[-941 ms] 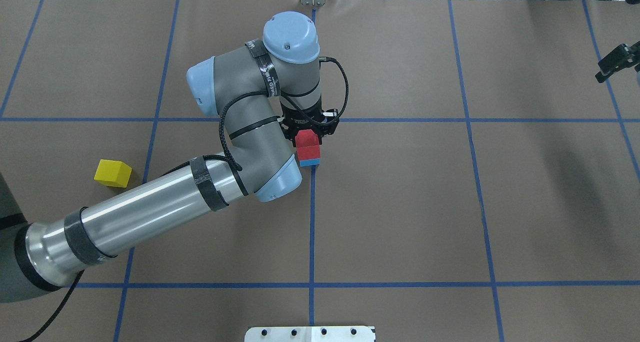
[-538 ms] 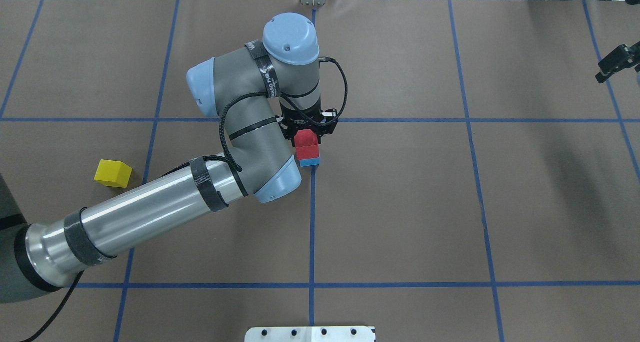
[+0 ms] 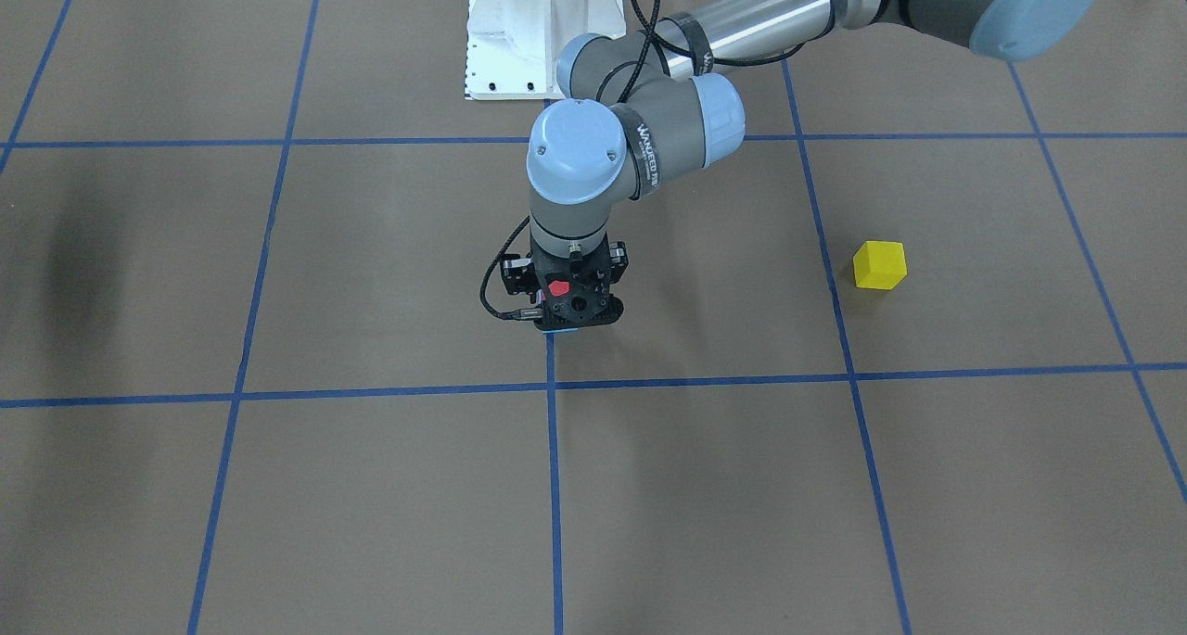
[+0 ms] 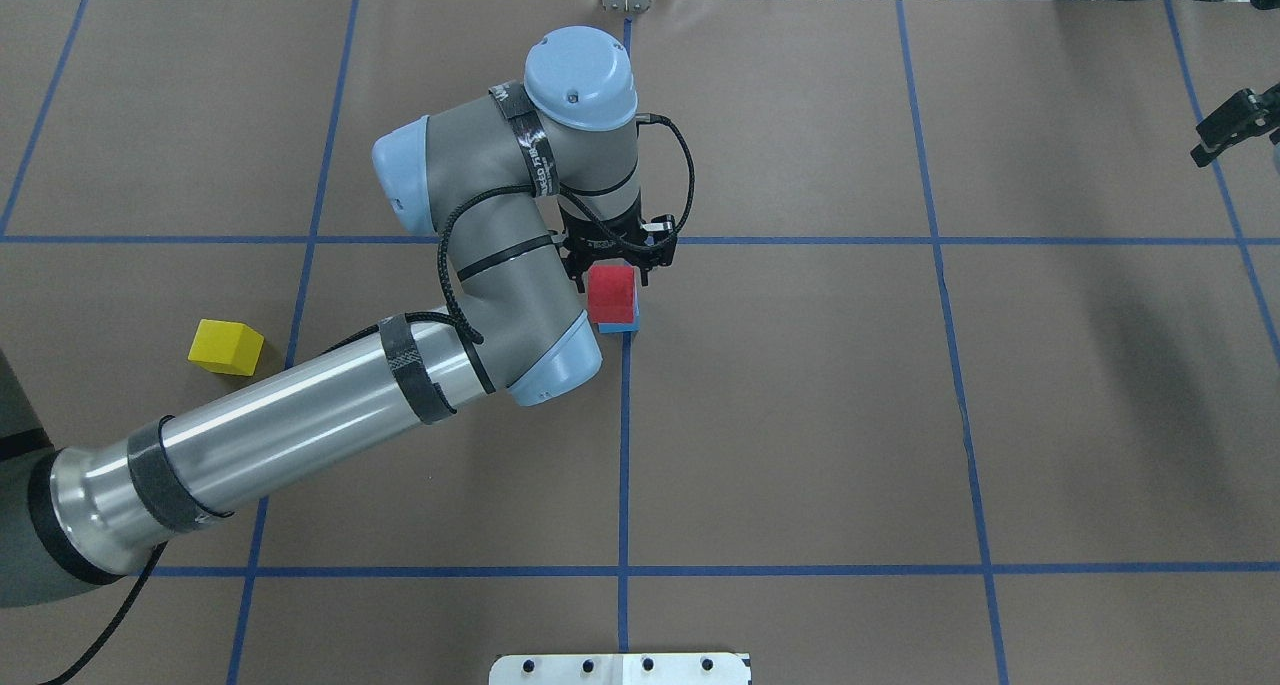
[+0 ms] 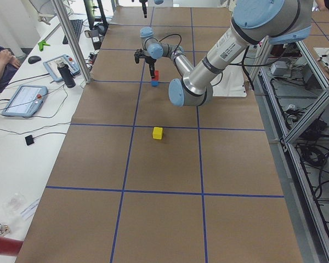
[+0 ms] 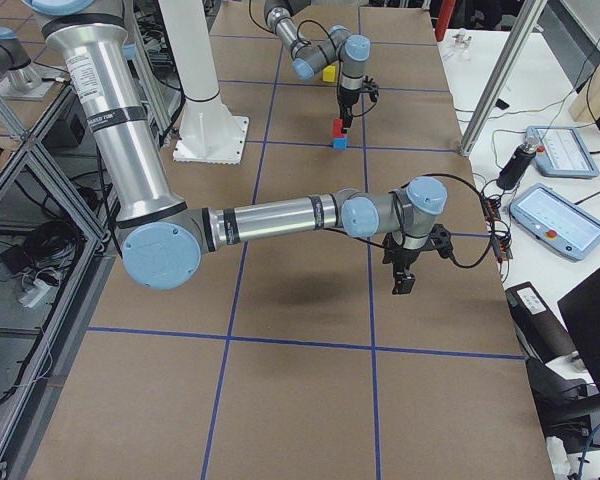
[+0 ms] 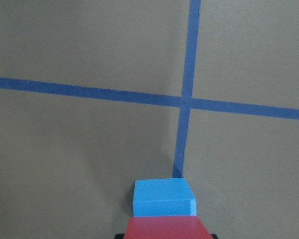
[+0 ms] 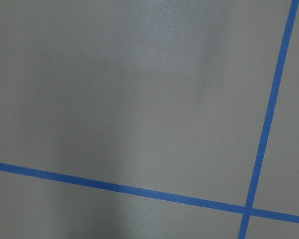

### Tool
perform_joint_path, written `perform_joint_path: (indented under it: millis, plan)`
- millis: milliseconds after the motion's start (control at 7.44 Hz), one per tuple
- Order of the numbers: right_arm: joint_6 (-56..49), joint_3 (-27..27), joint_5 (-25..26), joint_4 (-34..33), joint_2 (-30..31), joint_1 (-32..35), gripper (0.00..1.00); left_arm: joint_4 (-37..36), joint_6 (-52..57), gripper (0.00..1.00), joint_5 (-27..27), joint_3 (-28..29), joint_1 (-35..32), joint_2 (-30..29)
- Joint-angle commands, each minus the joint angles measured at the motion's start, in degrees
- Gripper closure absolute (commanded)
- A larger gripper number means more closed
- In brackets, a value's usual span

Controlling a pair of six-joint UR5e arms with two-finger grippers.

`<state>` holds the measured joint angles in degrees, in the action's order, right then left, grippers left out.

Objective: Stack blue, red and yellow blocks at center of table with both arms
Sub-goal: 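Lower the red cube onto the blue cube and open the left gripper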

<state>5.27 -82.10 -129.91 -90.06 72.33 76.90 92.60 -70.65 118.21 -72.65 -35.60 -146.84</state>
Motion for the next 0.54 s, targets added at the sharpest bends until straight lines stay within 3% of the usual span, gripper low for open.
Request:
perform_joint_path:
  millis: [0, 403]
  plan:
    - [0.0, 0.0, 0.0, 0.0, 0.0, 0.0, 0.00, 1.7, -1.6, 0.01, 0.0, 0.3, 0.0, 0.2]
    - [0.0, 0.0, -0.1, 0.0, -0.1, 0.0, 0.00, 1.4, -1.5, 0.01, 0.0, -1.8, -1.7, 0.1]
